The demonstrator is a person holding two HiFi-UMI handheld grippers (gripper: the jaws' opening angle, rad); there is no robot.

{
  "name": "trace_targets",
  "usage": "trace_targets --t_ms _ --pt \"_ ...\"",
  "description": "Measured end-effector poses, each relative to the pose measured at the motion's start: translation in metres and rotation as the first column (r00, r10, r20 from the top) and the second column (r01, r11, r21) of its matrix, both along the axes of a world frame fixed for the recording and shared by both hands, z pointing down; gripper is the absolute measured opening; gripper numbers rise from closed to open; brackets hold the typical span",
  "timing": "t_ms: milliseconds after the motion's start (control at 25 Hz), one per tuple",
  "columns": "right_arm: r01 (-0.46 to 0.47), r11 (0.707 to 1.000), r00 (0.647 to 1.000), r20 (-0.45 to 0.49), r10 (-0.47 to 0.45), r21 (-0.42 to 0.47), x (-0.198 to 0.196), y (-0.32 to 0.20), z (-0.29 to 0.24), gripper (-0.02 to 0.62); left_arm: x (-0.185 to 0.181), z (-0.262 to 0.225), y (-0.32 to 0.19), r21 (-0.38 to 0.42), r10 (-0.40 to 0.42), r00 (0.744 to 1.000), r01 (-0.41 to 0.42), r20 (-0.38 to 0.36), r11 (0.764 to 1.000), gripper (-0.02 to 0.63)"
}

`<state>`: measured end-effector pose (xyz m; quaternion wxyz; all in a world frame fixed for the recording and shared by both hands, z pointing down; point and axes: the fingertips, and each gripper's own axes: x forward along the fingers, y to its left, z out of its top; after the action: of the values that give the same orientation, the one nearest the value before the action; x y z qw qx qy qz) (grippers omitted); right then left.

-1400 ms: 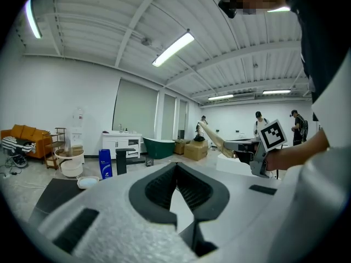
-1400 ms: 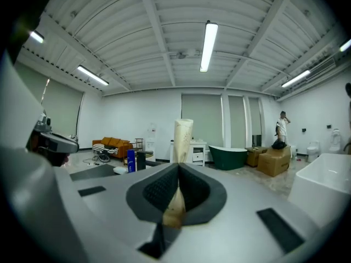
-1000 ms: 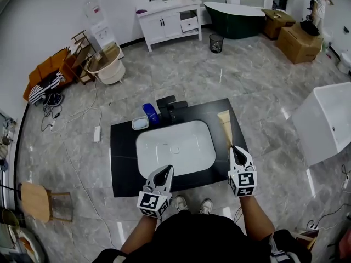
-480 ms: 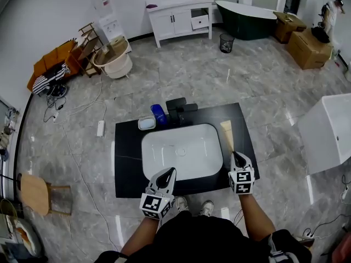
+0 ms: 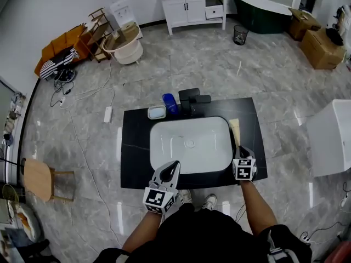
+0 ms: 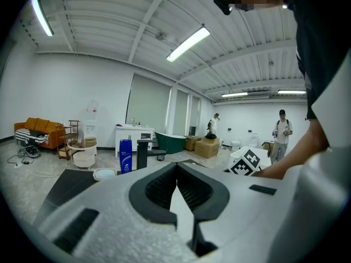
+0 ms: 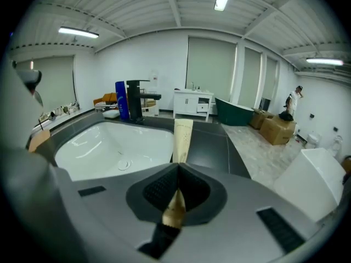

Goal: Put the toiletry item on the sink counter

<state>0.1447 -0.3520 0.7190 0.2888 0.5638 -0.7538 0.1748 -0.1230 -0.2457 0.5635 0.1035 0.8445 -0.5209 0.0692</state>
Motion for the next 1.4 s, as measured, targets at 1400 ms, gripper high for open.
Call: trace_targets --t_ms 1400 --pt "-0.047 0.985 0.981 0.193 0.014 0.164 -0.009 -0.001 -0.129 0.086 -0.015 -0.017 -0.006 0.049 -0.006 0.999 0.008 -0.038 0.999 0.006"
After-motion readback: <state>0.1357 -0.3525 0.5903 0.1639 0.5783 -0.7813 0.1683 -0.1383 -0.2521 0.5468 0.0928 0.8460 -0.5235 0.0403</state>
